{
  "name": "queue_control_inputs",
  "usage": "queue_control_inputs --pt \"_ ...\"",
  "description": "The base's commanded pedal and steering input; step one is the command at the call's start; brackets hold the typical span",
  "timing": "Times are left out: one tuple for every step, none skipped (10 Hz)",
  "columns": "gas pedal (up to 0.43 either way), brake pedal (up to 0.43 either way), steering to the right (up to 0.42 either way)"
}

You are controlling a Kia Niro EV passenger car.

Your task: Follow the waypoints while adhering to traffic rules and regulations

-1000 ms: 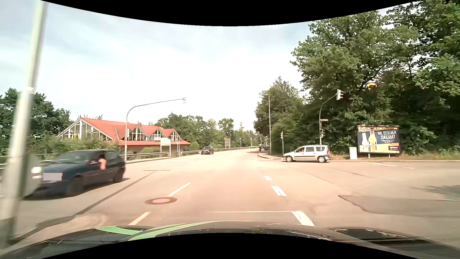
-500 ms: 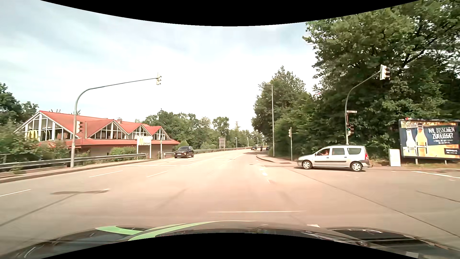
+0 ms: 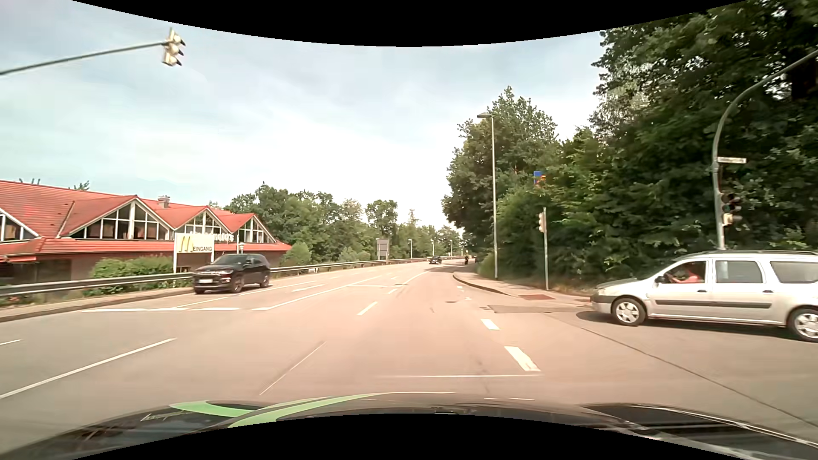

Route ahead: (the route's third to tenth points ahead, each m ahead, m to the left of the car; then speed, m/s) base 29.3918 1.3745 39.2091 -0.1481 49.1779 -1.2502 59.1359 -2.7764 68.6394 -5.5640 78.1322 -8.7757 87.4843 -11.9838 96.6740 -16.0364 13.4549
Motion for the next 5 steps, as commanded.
queue_control_inputs --pt "0.079 0.000 0.009" --pt "0.079 0.000 0.009" --pt "0.059 0.000 0.010" --pt "0.047 0.000 0.013" --pt "0.047 0.000 0.016"
